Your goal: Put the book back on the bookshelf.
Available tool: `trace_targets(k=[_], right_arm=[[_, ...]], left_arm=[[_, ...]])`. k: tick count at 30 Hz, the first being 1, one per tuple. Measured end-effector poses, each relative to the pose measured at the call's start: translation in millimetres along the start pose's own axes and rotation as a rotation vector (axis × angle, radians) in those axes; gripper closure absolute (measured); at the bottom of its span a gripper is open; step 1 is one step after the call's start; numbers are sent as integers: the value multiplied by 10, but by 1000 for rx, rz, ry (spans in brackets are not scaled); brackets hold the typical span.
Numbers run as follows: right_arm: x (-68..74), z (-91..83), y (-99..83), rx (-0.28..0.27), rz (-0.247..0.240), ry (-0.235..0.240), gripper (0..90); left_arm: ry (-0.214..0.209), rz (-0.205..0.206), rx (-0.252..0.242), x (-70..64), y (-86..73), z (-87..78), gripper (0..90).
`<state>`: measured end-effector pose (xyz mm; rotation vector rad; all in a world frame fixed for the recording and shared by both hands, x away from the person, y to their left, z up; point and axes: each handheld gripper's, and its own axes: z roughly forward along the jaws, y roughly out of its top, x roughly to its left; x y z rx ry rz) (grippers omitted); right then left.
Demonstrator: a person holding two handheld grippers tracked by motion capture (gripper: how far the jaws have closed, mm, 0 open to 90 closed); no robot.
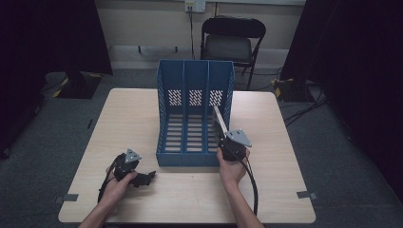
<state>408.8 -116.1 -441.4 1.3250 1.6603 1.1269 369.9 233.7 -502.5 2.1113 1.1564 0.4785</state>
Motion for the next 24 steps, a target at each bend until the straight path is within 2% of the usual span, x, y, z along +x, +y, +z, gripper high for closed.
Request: trace_targets(k=[6, 10, 14, 15, 17, 24], right_arm=[[20, 12, 5, 2, 32, -56, 762], [32, 13, -6, -2, 74, -93, 762], [62, 21, -25, -14, 76, -142, 761], [65, 25, -34, -24, 84, -154, 761], [62, 20, -37, -25, 96, -176, 761], [68, 24, -29, -14, 110, -194, 759]], left_arm=[[0, 0, 0, 0, 0, 0, 0], [0, 1, 1, 0, 0, -1, 0], [5, 16, 4, 4, -1, -6, 3], [6, 3, -5, -6, -4, -1, 3], [5, 6, -3, -5, -4, -2, 3], [3, 13, 3, -1, -4, -6, 3]])
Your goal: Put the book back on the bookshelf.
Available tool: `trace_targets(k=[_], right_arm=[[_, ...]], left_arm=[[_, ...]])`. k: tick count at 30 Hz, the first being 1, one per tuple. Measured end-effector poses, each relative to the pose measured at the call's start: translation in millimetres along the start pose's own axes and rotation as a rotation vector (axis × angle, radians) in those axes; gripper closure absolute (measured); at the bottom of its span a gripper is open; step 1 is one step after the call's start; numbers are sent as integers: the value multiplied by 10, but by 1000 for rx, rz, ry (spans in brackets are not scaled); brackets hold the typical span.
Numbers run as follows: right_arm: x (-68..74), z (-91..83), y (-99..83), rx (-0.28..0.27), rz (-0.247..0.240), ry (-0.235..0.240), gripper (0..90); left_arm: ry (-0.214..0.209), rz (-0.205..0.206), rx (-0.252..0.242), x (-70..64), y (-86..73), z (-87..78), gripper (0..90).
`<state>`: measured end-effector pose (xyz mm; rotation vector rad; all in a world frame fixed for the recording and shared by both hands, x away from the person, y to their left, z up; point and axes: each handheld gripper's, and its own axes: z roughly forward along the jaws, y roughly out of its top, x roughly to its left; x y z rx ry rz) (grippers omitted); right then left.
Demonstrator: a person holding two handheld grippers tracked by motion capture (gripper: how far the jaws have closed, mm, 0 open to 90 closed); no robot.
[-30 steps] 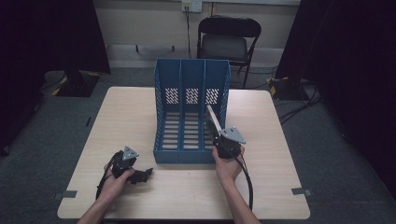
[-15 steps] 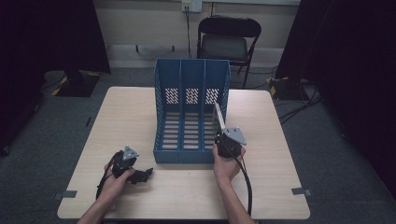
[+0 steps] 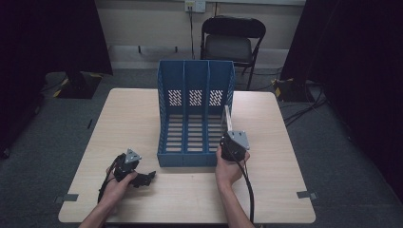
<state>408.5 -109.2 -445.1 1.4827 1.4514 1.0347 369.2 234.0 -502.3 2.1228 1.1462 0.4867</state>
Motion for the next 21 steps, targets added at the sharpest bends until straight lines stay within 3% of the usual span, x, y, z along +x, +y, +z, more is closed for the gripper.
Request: trace_targets(k=[16, 21], right_arm=[[-11, 1, 25, 23, -44, 15, 738], [-29, 9, 31, 27, -36, 21, 696]], left_arm=[[-5, -5, -2, -8, -5, -2, 4], [-5, -5, -2, -8, -5, -2, 4]])
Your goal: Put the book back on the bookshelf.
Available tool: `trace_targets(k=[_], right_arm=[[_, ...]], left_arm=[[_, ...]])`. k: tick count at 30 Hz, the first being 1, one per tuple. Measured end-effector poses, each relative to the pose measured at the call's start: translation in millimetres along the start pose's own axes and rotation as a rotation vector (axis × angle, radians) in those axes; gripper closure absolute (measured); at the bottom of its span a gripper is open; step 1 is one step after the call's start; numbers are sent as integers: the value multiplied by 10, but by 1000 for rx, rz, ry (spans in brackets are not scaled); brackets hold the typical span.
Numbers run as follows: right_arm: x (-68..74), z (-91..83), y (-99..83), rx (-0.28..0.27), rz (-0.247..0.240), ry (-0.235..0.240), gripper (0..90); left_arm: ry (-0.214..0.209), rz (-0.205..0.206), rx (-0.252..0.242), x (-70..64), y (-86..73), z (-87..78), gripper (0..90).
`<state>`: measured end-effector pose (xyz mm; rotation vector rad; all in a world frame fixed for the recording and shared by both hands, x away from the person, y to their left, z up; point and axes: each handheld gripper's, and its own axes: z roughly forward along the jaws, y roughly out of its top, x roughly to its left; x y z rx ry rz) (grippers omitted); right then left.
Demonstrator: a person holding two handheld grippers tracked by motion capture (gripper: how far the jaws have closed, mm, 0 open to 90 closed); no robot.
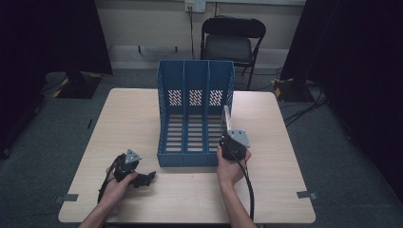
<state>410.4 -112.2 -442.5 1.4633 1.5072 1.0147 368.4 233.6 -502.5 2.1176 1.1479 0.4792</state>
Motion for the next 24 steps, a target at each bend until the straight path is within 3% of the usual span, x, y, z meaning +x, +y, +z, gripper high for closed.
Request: trace_targets(k=[11, 15, 24], right_arm=[[-38, 9, 11, -11, 7, 9, 619], [-56, 4, 29, -26, 21, 40, 600], [-76, 0, 72, -36, 31, 60, 574]], left_arm=[[0, 0, 0, 0, 0, 0, 4], [0, 0, 0, 0, 0, 0, 4], [0, -1, 0, -1, 0, 0, 4]])
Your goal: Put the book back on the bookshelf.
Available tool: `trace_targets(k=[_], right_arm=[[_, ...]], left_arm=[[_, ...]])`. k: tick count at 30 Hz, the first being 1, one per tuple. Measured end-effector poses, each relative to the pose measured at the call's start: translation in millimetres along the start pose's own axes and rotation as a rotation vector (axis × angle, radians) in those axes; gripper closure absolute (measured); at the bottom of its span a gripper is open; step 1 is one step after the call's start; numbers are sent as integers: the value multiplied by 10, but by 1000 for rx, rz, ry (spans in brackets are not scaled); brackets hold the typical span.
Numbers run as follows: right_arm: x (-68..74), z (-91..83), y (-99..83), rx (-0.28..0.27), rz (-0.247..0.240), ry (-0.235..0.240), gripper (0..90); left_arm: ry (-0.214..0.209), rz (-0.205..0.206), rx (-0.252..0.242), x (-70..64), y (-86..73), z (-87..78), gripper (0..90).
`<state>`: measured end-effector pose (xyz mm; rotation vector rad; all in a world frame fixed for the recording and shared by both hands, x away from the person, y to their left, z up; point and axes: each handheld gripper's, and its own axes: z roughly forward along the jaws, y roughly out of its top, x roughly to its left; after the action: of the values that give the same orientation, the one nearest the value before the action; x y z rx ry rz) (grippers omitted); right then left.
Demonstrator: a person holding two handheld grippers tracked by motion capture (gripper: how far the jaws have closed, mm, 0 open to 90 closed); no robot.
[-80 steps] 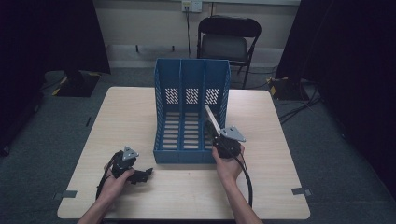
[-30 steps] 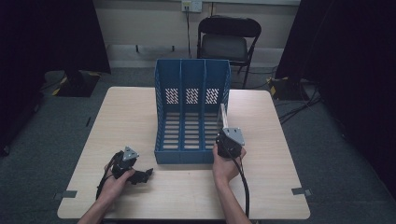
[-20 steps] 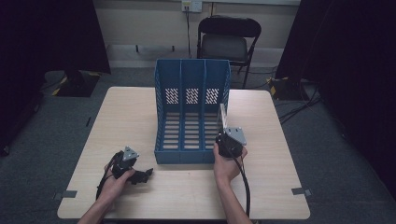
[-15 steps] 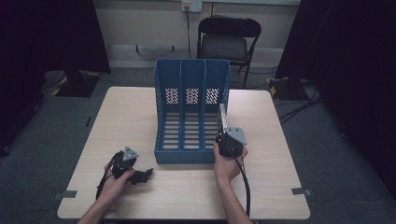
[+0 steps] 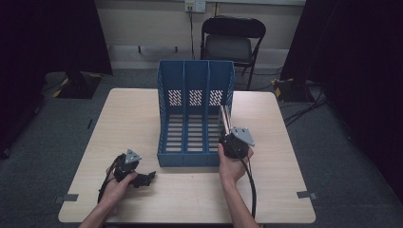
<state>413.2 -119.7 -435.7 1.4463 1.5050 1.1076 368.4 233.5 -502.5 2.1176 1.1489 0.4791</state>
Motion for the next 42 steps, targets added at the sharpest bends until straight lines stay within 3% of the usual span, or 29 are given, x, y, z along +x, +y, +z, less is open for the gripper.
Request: trace_targets(k=[17, 32, 42], right_arm=[[-27, 11, 61, 10, 2, 42, 556], [-70, 42, 113, 38, -4, 89, 490], [-84, 8, 140, 20, -5, 132, 402]], left_arm=[[0, 1, 0, 1, 0, 0, 4], [0, 0, 0, 0, 0, 0, 4], [0, 0, 0, 0, 0, 0, 3]])
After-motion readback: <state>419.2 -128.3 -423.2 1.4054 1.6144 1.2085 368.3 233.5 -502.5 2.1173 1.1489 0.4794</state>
